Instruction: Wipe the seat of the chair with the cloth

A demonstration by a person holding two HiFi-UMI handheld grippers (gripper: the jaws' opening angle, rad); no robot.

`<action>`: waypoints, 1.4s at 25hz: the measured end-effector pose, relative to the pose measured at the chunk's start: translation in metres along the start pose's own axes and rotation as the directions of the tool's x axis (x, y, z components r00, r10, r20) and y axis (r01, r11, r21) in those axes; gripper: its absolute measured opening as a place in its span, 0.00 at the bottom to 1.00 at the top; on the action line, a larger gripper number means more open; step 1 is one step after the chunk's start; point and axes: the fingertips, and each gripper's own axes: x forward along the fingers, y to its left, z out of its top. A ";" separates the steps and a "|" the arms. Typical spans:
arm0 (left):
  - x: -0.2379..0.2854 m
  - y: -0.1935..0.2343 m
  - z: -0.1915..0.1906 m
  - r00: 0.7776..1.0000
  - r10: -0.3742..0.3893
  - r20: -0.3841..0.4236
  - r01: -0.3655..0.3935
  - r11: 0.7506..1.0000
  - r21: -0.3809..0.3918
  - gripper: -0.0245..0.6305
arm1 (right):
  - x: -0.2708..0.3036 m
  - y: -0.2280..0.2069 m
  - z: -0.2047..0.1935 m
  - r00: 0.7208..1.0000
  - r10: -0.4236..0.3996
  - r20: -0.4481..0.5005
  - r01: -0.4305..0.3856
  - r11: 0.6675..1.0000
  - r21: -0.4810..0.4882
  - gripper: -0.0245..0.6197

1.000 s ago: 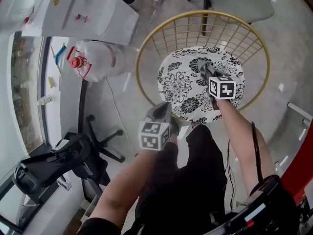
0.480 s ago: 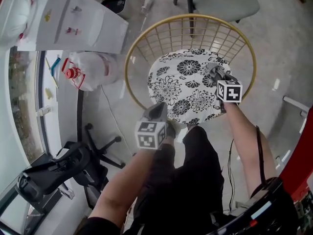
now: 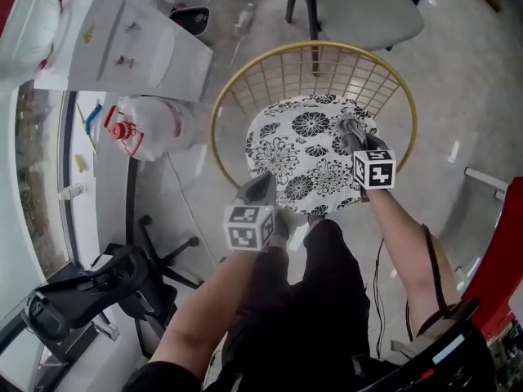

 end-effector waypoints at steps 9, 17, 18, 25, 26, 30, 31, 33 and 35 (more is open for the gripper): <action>-0.023 0.030 -0.007 0.998 0.064 0.020 -0.063 0.997 -0.046 0.05 | 0.046 0.163 0.059 0.945 0.322 0.056 -0.311 0.939 -0.146 0.07; -0.039 0.064 -0.025 0.991 0.137 0.011 -0.135 0.985 -0.106 0.05 | 0.087 0.201 0.073 0.932 0.360 0.041 -0.349 0.922 -0.166 0.07; -0.039 0.066 -0.027 0.990 0.140 0.008 -0.139 0.985 -0.107 0.05 | 0.088 0.198 0.073 0.933 0.357 0.043 -0.346 0.924 -0.161 0.07; -0.029 0.058 -0.025 0.993 0.118 0.008 -0.116 0.987 -0.109 0.05 | 0.088 0.159 0.065 0.951 0.306 0.039 -0.296 0.941 -0.166 0.07; -0.026 0.053 -0.022 0.994 0.108 0.010 -0.106 0.989 -0.104 0.05 | 0.086 0.151 0.065 0.954 0.297 0.042 -0.286 0.944 -0.163 0.07; -0.018 0.040 -0.016 0.997 0.083 0.005 -0.082 0.994 -0.076 0.05 | 0.078 0.123 0.065 0.963 0.263 0.059 -0.253 0.957 -0.141 0.07; -0.016 0.038 -0.015 0.997 0.080 0.004 -0.079 0.994 -0.070 0.05 | 0.076 0.118 0.065 0.964 0.257 0.062 -0.247 0.959 -0.137 0.07; -0.012 0.033 -0.012 0.997 0.072 0.007 -0.072 0.995 -0.062 0.05 | 0.073 0.107 0.064 0.967 0.245 0.067 -0.235 0.963 -0.129 0.07; -0.009 0.027 -0.011 0.998 0.065 0.007 -0.065 0.996 -0.055 0.05 | 0.070 0.096 0.063 0.970 0.231 0.072 -0.222 0.968 -0.120 0.07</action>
